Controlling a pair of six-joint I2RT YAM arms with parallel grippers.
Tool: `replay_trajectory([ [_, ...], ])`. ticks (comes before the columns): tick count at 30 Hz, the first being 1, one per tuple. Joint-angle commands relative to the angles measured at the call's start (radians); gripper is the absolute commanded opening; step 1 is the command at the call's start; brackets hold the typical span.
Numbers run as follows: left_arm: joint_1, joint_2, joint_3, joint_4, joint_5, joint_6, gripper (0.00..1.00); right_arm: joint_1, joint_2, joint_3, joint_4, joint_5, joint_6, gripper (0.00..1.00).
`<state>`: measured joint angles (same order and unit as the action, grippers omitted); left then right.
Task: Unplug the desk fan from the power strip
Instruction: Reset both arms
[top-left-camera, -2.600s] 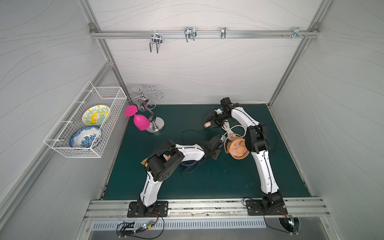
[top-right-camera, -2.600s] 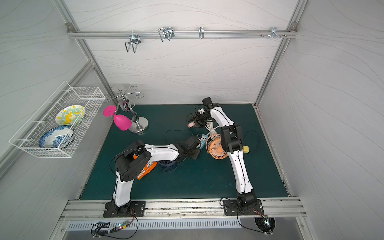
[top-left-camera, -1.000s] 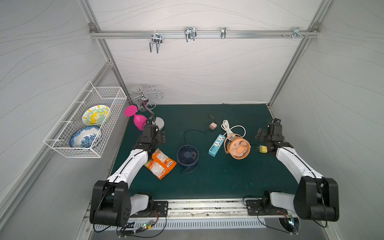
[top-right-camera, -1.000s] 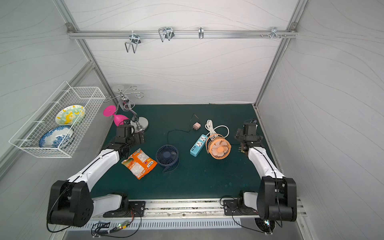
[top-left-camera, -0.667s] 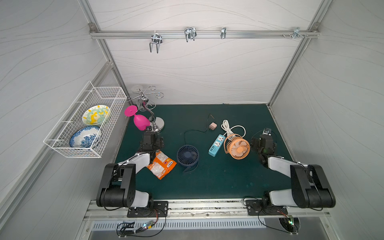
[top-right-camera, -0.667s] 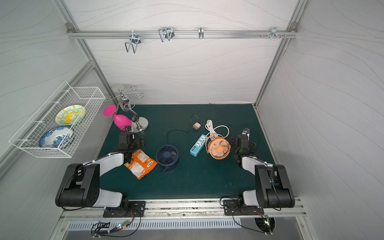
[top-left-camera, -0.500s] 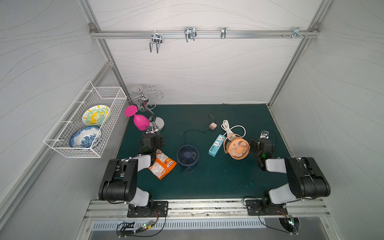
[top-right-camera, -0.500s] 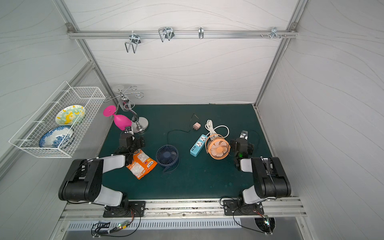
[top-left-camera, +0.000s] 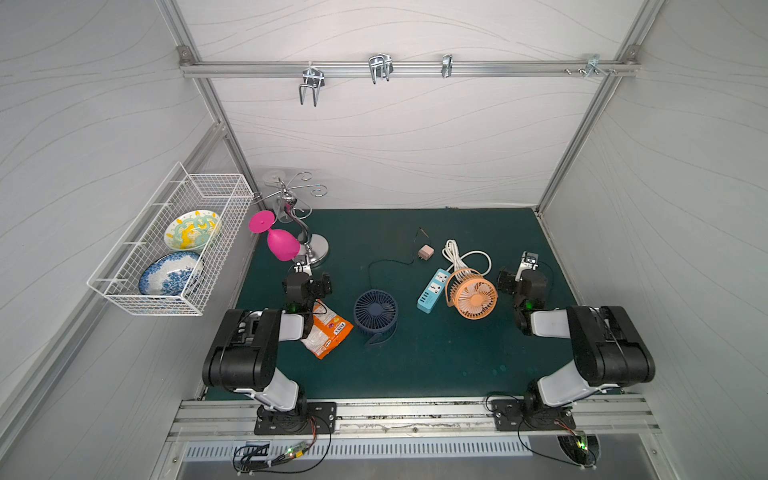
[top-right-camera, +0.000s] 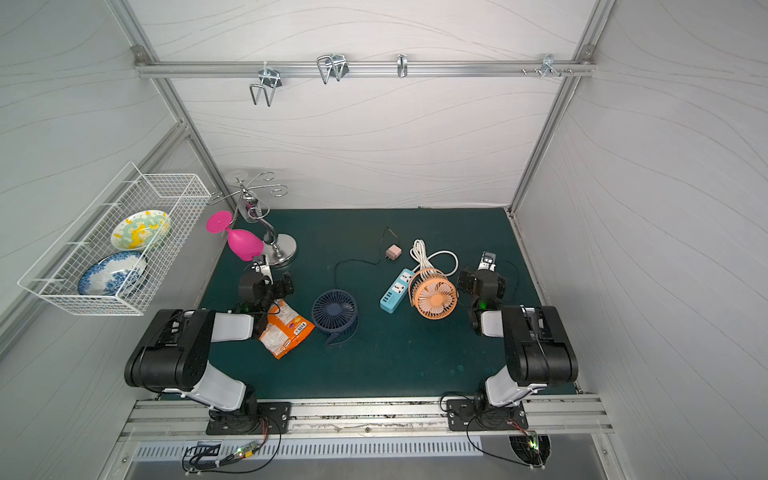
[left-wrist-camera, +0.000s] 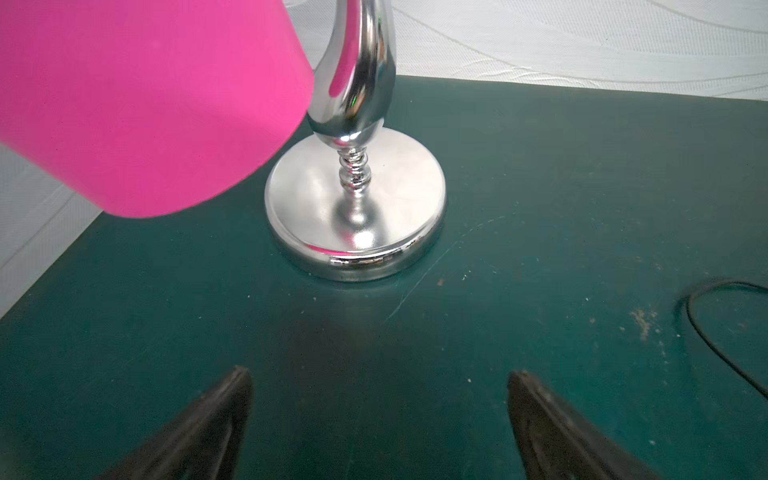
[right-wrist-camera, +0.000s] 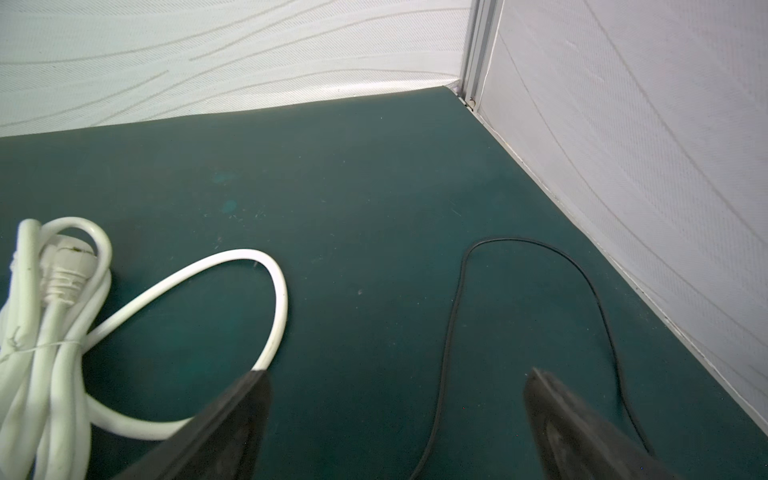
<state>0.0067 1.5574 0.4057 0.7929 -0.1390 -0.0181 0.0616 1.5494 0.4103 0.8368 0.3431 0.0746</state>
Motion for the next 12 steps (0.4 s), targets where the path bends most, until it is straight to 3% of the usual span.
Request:
replay_trajectory([
  [1, 0.006, 0.004, 0.015, 0.058, 0.012, 0.01, 1.0, 0.001, 0.002, 0.006, -0.02, 0.007, 0.009, 0.99],
  [12, 0.006, -0.005, 0.006, 0.07, 0.012, 0.011, 1.0, -0.008, 0.003, 0.011, -0.028, -0.022, 0.009, 0.99],
])
